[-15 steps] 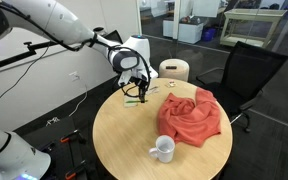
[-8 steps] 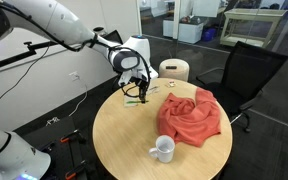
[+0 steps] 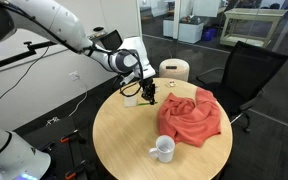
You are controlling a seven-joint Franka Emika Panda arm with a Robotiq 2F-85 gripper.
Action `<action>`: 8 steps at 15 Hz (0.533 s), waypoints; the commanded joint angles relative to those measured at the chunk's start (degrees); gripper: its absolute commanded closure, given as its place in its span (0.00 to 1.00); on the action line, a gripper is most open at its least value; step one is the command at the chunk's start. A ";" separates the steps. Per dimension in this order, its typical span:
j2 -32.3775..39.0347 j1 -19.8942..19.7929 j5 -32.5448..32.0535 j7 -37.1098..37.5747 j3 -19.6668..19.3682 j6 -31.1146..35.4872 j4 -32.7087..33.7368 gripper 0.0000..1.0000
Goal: Pick the pen and put it in the cup
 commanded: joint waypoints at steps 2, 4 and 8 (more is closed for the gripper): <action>-0.62 3.79 -13.26 20.39 -4.06 -2.24 -0.30 0.97; -0.78 4.10 -18.53 28.36 -4.34 -5.39 -0.04 0.97; -0.88 3.07 -26.66 41.94 -2.10 -15.85 0.69 0.97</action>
